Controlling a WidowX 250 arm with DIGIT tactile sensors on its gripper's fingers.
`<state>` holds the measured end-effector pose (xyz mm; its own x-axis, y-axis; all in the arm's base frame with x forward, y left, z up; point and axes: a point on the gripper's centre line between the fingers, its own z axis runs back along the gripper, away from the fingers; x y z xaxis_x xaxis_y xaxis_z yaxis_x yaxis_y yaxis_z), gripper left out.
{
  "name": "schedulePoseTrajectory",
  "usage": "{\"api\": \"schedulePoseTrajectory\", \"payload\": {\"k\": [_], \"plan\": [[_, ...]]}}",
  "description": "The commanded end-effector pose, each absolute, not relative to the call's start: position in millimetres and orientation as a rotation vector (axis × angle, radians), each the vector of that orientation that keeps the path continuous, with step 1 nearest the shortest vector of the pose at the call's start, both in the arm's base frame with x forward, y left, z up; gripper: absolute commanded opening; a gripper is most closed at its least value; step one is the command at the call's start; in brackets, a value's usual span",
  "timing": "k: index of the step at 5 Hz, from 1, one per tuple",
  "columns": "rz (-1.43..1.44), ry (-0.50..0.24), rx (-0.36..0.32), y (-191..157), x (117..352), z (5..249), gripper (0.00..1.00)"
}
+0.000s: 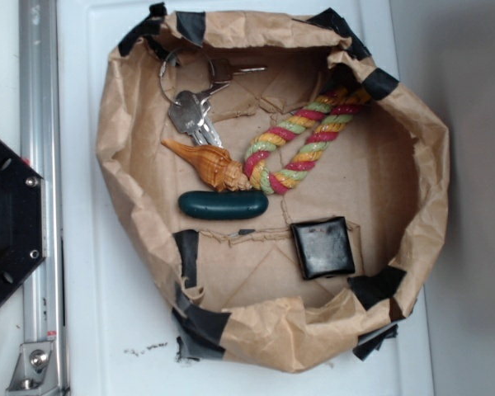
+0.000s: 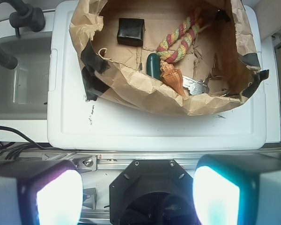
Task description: Grab the black box.
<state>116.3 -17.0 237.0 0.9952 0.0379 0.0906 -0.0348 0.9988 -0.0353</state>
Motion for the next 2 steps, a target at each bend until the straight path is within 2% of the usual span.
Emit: {"api": "schedulePoseTrajectory", "payload": {"k": [1,2], "plan": [[0.036,-0.091,-0.034,-17.0,116.3,237.0,1.00],[-0.121,-0.141,-0.008,-11.7,166.2,234.4,1.00]]}}
